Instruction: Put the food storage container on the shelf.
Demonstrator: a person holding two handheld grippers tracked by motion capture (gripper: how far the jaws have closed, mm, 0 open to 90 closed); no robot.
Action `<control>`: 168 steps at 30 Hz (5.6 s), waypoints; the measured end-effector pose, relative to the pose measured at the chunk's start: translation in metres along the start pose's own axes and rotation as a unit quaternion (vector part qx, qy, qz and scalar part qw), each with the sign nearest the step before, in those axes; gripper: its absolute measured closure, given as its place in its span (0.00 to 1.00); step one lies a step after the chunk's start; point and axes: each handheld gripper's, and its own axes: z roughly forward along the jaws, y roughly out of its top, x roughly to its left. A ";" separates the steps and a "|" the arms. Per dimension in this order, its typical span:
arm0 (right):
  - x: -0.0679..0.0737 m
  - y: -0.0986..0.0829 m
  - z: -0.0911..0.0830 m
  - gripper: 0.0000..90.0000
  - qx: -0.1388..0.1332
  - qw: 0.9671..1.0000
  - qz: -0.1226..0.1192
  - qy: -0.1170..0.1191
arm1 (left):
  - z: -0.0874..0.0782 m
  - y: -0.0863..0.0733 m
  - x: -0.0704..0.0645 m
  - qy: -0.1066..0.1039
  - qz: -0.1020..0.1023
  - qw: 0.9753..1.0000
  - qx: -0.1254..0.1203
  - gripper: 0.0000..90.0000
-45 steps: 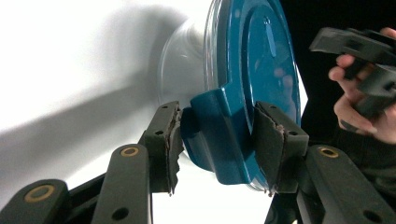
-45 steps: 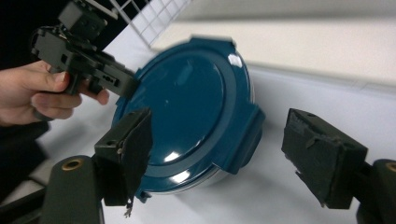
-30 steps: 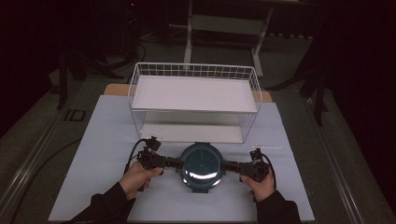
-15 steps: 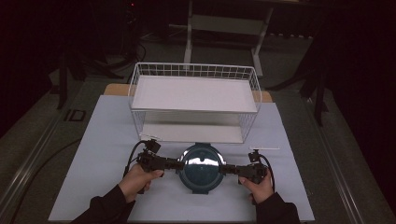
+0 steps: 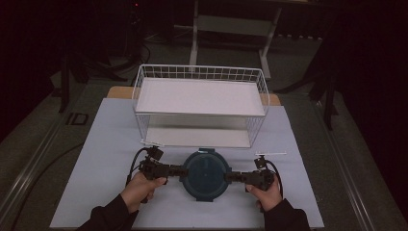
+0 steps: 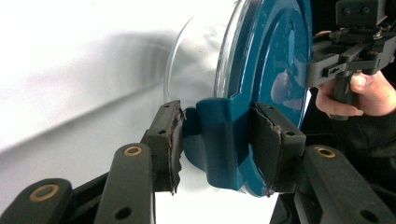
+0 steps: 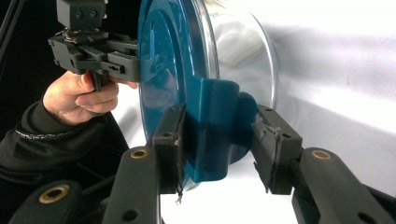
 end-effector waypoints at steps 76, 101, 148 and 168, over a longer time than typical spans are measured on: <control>-0.042 0.094 0.027 0.62 -0.073 0.990 -0.116 -0.044 | 0.014 0.068 0.047 0.049 0.047 0.992 -0.110 0.61; -0.034 0.095 0.038 0.54 -0.117 0.979 -0.120 -0.114 | 0.019 0.070 0.054 0.094 0.041 0.981 -0.164 0.44; 0.035 0.043 0.075 1.00 -0.022 0.972 -0.192 -0.135 | -0.021 -0.005 -0.005 0.091 0.212 0.961 -0.153 0.01; 0.023 0.074 0.096 1.00 -0.047 0.968 -0.184 -0.163 | -0.020 -0.007 -0.005 0.091 0.223 0.958 -0.157 0.01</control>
